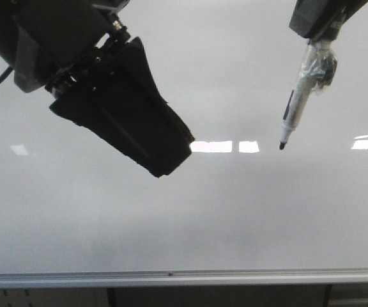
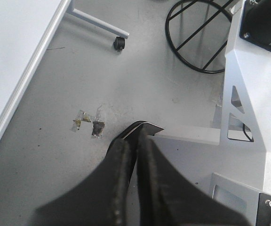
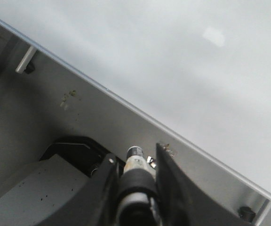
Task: Write number 0 on whiteboard
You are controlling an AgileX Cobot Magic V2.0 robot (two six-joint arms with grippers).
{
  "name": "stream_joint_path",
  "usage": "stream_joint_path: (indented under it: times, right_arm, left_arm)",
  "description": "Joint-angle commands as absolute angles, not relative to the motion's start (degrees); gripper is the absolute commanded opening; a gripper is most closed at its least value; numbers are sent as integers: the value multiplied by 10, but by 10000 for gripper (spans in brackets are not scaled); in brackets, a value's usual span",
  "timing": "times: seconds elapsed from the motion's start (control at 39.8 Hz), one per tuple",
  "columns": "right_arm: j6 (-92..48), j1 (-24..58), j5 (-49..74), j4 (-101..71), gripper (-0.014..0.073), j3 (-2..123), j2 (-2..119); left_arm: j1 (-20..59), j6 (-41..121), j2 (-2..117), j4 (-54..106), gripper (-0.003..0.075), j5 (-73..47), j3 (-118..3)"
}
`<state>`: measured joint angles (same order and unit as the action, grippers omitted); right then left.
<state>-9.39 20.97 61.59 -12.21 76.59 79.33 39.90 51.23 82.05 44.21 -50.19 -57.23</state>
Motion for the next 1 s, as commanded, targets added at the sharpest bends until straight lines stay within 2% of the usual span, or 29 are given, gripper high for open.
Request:
stream_joint_path:
  times: [0.0, 0.48, 0.68, 0.98]
  right_arm:
    - [-75, 210, 583, -102, -61, 810, 780]
    - [-18, 210, 584, -5, -60, 1056, 904]
    - [-10, 210, 560, 0, -60, 1100, 946]
    - [0, 210, 503, 0, -60, 1103, 951]
  left_arm:
    - [401, 510, 800, 470, -20, -498, -590]
    - [401, 510, 800, 470, -20, -497, -590]
    - [401, 510, 800, 470, -20, -497, -590]
    - [401, 510, 800, 470, -20, -495, -590]
